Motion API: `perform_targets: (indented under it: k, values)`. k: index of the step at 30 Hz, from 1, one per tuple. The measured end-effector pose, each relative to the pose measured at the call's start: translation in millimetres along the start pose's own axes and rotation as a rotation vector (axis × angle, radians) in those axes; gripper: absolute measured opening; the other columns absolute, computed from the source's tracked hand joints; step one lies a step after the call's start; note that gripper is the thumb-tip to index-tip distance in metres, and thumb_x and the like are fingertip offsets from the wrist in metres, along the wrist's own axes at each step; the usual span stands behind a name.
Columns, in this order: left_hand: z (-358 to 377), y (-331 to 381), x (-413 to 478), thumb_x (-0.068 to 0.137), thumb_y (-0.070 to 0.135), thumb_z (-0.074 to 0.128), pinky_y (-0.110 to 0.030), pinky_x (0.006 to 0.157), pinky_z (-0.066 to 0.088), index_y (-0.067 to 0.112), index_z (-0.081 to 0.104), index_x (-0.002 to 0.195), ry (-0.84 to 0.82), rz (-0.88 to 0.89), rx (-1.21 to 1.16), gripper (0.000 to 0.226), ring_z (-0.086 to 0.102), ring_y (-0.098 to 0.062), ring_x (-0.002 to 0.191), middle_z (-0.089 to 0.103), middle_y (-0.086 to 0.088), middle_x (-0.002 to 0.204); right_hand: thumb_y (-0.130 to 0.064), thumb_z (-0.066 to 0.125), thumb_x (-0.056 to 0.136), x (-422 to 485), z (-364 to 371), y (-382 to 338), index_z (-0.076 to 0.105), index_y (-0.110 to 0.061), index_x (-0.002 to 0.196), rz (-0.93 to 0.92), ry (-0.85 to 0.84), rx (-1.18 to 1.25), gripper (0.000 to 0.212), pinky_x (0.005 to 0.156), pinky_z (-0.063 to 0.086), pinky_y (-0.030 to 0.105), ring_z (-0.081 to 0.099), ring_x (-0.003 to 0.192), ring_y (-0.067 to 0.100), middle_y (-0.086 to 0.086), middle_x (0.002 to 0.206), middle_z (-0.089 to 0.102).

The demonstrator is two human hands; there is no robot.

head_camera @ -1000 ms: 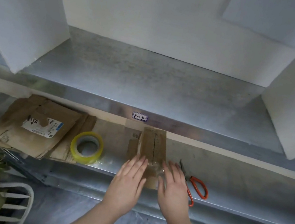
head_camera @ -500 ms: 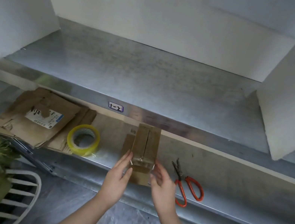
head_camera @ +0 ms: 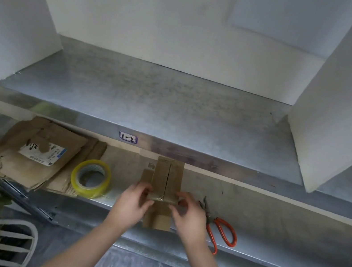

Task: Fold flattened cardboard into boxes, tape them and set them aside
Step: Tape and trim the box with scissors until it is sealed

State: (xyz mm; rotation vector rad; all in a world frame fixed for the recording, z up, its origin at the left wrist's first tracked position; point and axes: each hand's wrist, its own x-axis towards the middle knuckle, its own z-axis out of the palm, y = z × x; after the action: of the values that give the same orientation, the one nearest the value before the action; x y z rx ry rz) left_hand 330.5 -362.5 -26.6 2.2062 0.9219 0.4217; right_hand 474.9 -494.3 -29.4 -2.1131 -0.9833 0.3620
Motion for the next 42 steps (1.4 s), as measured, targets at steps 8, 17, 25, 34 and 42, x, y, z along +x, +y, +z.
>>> perform_targets:
  k: [8, 17, 25, 34, 42]
  values:
    - [-15, 0, -1, 0.086, 0.020, 0.057, -0.027, 0.093, 0.045, 0.028, 0.052, 0.123, -0.127, 0.043, 0.019, 0.038, 0.056, -0.011, 0.105, 0.057, 0.006, 0.115, -0.010, 0.058, 0.083, -6, -8, 12, 0.053, -0.034, 0.131, -0.045, -0.147, -0.031, 0.054, 0.094, 0.049, 0.023, 0.062, 0.108, 0.008, -0.009, 0.122, 0.063]
    - [-37, -1, 36, 0.081, 0.022, 0.073, -0.033, 0.095, 0.049, 0.040, 0.062, 0.111, -0.356, 0.227, 0.085, 0.037, 0.055, -0.008, 0.104, 0.048, 0.020, 0.105, -0.031, 0.076, 0.081, 24, -27, 19, 0.062, -0.033, 0.110, -0.104, -0.186, -0.093, 0.032, 0.081, 0.055, 0.030, 0.060, 0.099, 0.001, -0.017, 0.108, 0.064]
    - [-19, 1, 23, 0.074, 0.027, 0.080, -0.022, 0.100, 0.042, 0.024, 0.070, 0.110, -0.172, 0.176, -0.022, 0.037, 0.052, -0.007, 0.112, 0.046, 0.011, 0.121, -0.038, 0.078, 0.077, 15, -12, 20, 0.063, -0.030, 0.100, -0.034, -0.078, 0.012, 0.029, 0.088, 0.050, 0.024, 0.061, 0.099, 0.002, -0.018, 0.102, 0.065]
    - [-8, 1, 13, 0.077, 0.025, 0.078, -0.009, 0.089, 0.038, 0.022, 0.064, 0.110, -0.030, 0.085, -0.072, 0.036, 0.052, -0.004, 0.103, 0.053, 0.012, 0.113, -0.034, 0.081, 0.074, 15, -1, 6, 0.054, -0.033, 0.098, 0.026, -0.105, 0.088, 0.036, 0.085, 0.046, 0.020, 0.059, 0.100, 0.004, -0.012, 0.107, 0.061]
    - [-14, 6, 19, 0.085, 0.038, 0.069, -0.020, 0.092, 0.038, 0.032, 0.048, 0.130, -0.194, -0.101, -0.228, 0.050, 0.050, -0.007, 0.114, 0.051, 0.011, 0.124, -0.038, 0.076, 0.080, 16, -3, -7, 0.051, -0.031, 0.115, 0.178, -0.165, 0.277, 0.043, 0.081, 0.044, 0.012, 0.057, 0.106, 0.002, -0.011, 0.116, 0.060]
